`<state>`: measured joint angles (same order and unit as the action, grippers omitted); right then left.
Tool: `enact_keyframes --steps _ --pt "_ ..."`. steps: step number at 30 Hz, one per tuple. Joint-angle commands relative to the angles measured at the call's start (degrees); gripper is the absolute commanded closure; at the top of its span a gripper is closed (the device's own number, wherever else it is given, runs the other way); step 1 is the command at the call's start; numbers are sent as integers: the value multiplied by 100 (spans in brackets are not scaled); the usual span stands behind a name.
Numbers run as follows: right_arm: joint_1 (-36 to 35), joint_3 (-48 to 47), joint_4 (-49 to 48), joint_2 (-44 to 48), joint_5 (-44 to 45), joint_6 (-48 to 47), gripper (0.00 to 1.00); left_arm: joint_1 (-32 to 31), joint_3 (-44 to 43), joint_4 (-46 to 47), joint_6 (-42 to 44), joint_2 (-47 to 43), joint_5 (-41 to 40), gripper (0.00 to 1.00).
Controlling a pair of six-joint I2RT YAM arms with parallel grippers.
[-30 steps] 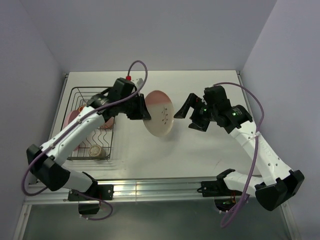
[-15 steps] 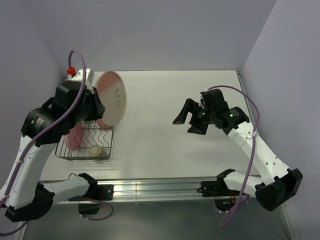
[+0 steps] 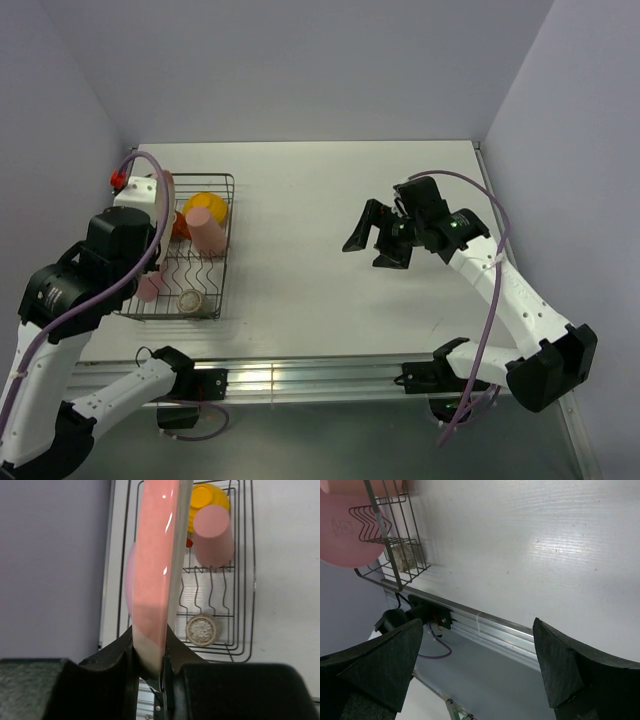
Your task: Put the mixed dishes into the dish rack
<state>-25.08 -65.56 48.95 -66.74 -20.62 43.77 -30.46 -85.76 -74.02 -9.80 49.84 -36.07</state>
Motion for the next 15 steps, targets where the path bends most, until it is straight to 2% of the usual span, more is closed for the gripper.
enact_keyframes --steps 1,6,15 --pt "30 -238 -17 -58 -100 -141 2 14 41 1048 532 -370 -664 100" --pt "38 -273 -17 -181 -153 -202 3 14 418 1301 549 -660 -392 100" --pt "30 -185 9 -243 -276 -299 3 14 1271 1048 128 -818 -321 100"
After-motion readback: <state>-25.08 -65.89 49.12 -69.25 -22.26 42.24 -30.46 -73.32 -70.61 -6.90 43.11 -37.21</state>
